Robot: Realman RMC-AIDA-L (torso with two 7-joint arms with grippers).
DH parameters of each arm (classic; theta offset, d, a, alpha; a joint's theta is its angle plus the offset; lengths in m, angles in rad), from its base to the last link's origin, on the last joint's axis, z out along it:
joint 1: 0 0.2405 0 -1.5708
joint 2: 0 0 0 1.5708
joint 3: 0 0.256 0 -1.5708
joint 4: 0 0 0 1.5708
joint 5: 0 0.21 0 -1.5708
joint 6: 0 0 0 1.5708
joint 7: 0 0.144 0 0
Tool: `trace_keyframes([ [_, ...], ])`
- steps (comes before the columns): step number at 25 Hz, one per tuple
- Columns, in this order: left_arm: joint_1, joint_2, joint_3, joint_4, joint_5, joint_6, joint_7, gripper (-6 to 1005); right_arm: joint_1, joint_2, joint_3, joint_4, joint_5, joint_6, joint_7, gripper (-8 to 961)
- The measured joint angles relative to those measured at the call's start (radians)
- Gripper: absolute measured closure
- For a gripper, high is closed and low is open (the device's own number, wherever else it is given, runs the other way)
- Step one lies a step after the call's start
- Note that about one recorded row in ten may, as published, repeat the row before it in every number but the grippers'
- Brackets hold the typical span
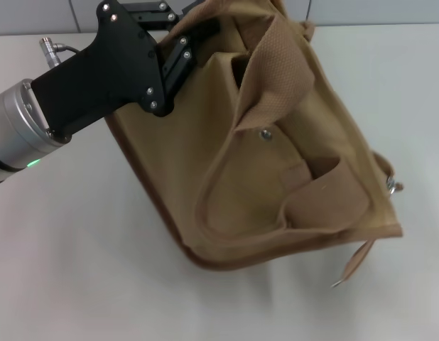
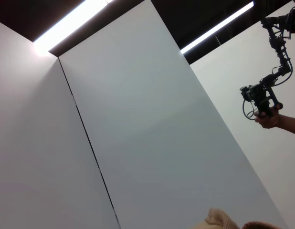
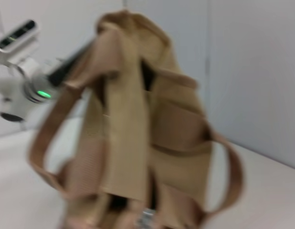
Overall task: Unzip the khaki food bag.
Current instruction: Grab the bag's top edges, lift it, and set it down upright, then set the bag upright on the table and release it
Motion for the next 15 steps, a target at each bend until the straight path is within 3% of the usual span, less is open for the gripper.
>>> trace_keyframes([
  [7, 0.003, 0.000, -0.001, -0.001, 0.000, 0.015, -0.002, 937, 0.076, 0.017, -0.001, 0.102, -0.173, 0.080, -0.104, 333],
  [13, -0.004, 0.000, 0.001, -0.005, 0.000, 0.016, -0.003, 937, 0.129, 0.019, -0.100, 0.177, -0.245, 0.089, -0.118, 111],
  [15, -0.005, 0.000, 0.001, -0.005, 0.000, 0.016, -0.003, 937, 0.130, 0.020, -0.140, 0.180, -0.249, 0.098, -0.118, 108],
])
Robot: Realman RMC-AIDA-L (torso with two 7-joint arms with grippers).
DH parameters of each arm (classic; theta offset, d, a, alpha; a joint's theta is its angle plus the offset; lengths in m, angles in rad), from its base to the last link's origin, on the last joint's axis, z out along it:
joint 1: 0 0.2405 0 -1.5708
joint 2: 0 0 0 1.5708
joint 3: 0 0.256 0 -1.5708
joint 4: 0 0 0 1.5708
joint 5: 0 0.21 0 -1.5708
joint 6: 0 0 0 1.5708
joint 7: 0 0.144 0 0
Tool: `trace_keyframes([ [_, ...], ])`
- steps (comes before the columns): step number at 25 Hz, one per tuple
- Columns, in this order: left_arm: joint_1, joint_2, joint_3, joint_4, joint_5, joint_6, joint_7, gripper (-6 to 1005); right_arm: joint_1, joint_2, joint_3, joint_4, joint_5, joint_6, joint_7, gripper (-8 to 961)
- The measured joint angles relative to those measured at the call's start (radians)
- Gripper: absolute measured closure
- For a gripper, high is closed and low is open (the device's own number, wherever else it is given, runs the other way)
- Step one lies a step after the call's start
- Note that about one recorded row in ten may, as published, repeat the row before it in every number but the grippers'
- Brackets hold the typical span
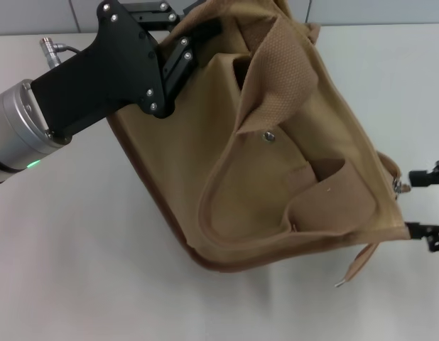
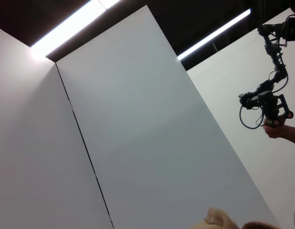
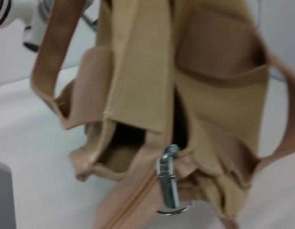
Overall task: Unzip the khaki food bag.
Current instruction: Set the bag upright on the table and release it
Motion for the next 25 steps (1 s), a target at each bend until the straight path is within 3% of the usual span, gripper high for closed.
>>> trace_keyframes([
  [9, -0.005, 0.000, 0.003, -0.001, 0.000, 0.000, -0.002, 936, 0.043, 0.006, -0.105, 0.073, 0.058, 0.168, -0.002, 112],
  [17, -0.006, 0.000, 0.005, -0.002, -0.001, 0.002, -0.002, 936, 0.092, 0.007, -0.196, 0.148, 0.081, 0.225, -0.043, 266],
  [25, 0.008, 0.000, 0.005, -0.014, -0.003, 0.005, 0.002, 936, 0.072, 0.003, -0.196, 0.130, 0.200, 0.261, -0.044, 572],
])
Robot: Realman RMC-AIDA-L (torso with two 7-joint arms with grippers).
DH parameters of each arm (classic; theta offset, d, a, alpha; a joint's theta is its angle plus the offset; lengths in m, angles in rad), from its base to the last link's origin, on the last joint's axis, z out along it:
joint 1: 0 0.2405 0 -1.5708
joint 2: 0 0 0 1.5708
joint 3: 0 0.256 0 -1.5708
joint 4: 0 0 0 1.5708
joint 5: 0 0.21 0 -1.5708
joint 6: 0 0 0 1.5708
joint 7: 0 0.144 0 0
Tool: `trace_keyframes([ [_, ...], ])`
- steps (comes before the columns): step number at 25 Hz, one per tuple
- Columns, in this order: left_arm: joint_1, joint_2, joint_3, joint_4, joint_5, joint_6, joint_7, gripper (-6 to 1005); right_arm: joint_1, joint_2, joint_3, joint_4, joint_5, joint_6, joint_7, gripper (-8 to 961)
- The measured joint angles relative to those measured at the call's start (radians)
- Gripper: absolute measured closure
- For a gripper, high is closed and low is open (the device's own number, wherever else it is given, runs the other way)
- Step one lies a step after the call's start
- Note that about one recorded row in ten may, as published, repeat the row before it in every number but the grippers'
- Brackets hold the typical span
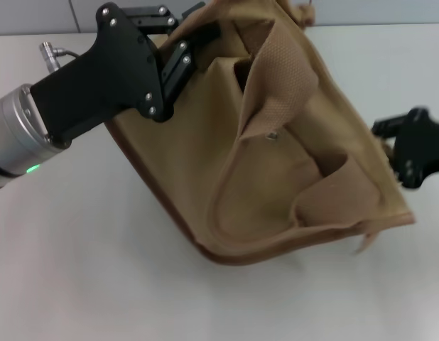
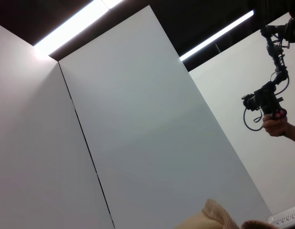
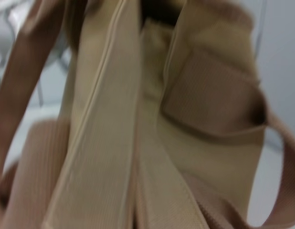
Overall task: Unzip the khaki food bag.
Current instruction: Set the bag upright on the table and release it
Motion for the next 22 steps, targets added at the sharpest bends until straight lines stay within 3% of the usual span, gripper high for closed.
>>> trace_keyframes([
  [3, 0.009, 0.000, 0.005, -0.023, -0.001, 0.002, 0.008, 936, -0.012, -0.002, 0.049, 0.000, 0.080, 0.000, 0.005, 719],
  [7, 0.031, 0.000, 0.014, -0.134, 0.004, 0.012, 0.111, 936, -0.015, -0.002, 0.128, 0.013, 0.180, 0.004, 0.027, 768],
  [10, 0.035, 0.000, 0.014, -0.156, 0.004, 0.012, 0.140, 936, -0.012, -0.001, 0.138, 0.018, 0.208, 0.021, 0.039, 798],
  [12, 0.061, 0.000, 0.032, -0.250, 0.010, 0.005, 0.237, 936, -0.002, 0.000, 0.135, 0.026, 0.224, 0.058, 0.046, 807],
  [19, 0.104, 0.000, 0.050, -0.426, 0.030, -0.034, 0.432, 936, 0.108, -0.003, 0.126, 0.137, 0.215, 0.154, 0.058, 838],
  [22, 0.126, 0.000, 0.045, -0.449, 0.047, -0.042, 0.461, 936, 0.148, -0.003, 0.123, 0.167, 0.156, 0.194, 0.112, 862],
])
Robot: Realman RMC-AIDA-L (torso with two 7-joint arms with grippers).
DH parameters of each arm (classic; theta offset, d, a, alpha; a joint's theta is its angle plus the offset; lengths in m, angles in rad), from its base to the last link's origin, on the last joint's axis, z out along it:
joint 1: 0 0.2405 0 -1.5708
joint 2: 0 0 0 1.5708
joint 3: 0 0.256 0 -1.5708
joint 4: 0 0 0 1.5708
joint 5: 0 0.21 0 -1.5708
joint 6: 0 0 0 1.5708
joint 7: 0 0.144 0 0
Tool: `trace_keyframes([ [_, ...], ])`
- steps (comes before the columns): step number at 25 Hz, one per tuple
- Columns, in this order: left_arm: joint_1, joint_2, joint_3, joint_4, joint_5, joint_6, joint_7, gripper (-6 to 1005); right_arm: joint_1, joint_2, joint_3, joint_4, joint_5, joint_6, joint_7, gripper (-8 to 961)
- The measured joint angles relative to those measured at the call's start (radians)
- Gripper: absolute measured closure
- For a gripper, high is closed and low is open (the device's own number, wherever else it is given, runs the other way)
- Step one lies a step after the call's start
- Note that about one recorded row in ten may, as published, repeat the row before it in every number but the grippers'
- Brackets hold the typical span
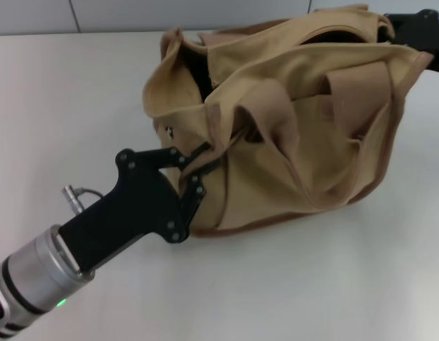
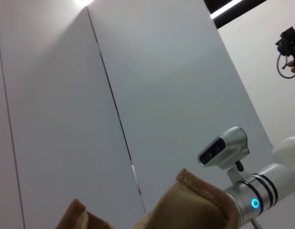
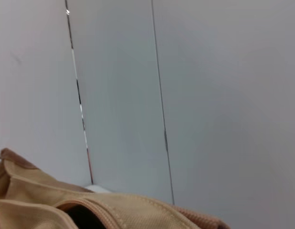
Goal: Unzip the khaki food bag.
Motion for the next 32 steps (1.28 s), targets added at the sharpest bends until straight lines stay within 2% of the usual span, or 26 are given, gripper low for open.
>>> trace_keyframes([
  [4, 0.037, 0.000, -0.005, -0.006, 0.001, 0.000, -0.025, 936, -0.008, 0.004, 0.000, 0.003, -0.008, 0.003, -0.020, 872],
  [5, 0.048, 0.000, -0.011, -0.005, 0.000, 0.000, -0.027, 901, -0.013, 0.005, 0.000, 0.004, -0.008, -0.001, -0.030, 874],
  [12, 0.114, 0.008, -0.023, 0.048, 0.003, 0.040, -0.075, 686, -0.069, 0.001, 0.014, -0.032, 0.013, -0.061, -0.041, 653],
  [15, 0.157, 0.007, -0.026, 0.097, 0.002, 0.069, -0.087, 623, -0.120, 0.001, 0.016, -0.052, 0.102, -0.094, -0.052, 513],
  [19, 0.217, 0.007, -0.030, 0.137, -0.003, 0.128, -0.081, 539, -0.220, -0.002, 0.041, -0.033, 0.342, -0.182, -0.120, 367],
  [21, 0.249, 0.008, -0.044, 0.157, -0.006, 0.139, -0.081, 497, -0.267, -0.003, 0.077, 0.031, 0.466, -0.269, -0.180, 300],
  [24, 0.289, 0.007, -0.074, 0.172, -0.007, 0.142, -0.081, 352, -0.304, -0.015, 0.140, 0.138, 0.534, -0.420, -0.246, 239],
  [26, 0.297, 0.008, -0.081, 0.173, -0.006, 0.143, -0.081, 256, -0.318, -0.028, 0.164, 0.182, 0.511, -0.502, -0.276, 211],
  [29, 0.305, 0.014, -0.060, 0.199, 0.013, 0.143, -0.124, 181, -0.342, -0.041, 0.165, 0.204, 0.392, -0.629, -0.342, 169],
  [32, 0.308, 0.017, 0.004, 0.273, 0.047, 0.138, -0.210, 181, -0.352, -0.042, 0.163, 0.185, 0.196, -0.705, -0.417, 127],
])
